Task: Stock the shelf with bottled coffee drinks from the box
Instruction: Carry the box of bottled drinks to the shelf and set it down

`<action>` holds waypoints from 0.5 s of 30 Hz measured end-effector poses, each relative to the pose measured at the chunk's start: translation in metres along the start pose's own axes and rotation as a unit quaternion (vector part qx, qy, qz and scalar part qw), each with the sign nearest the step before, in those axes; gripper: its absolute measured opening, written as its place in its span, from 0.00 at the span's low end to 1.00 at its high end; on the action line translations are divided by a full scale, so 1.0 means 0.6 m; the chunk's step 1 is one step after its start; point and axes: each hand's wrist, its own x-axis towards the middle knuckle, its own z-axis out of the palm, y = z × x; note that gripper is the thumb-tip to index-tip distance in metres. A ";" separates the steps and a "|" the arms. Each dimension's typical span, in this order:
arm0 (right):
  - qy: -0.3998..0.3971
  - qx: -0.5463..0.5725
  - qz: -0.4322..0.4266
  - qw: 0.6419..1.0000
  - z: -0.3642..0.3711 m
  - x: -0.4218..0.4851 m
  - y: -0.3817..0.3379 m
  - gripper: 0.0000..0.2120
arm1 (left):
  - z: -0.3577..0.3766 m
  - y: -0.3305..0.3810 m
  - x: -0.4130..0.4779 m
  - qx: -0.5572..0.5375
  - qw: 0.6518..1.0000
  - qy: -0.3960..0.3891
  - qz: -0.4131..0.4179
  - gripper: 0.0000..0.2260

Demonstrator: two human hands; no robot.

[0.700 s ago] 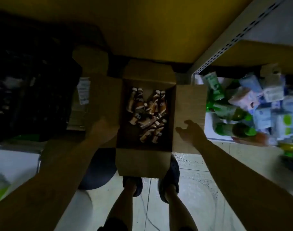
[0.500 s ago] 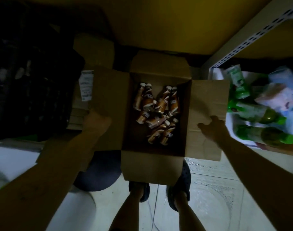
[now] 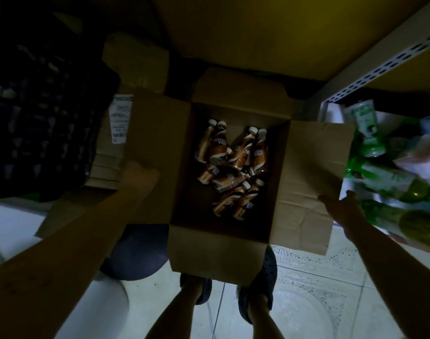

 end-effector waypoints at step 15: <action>0.144 -0.074 -0.051 0.986 0.034 -0.079 -0.007 0.32 | -0.019 -0.027 -0.010 0.063 0.991 0.100 0.057 0.28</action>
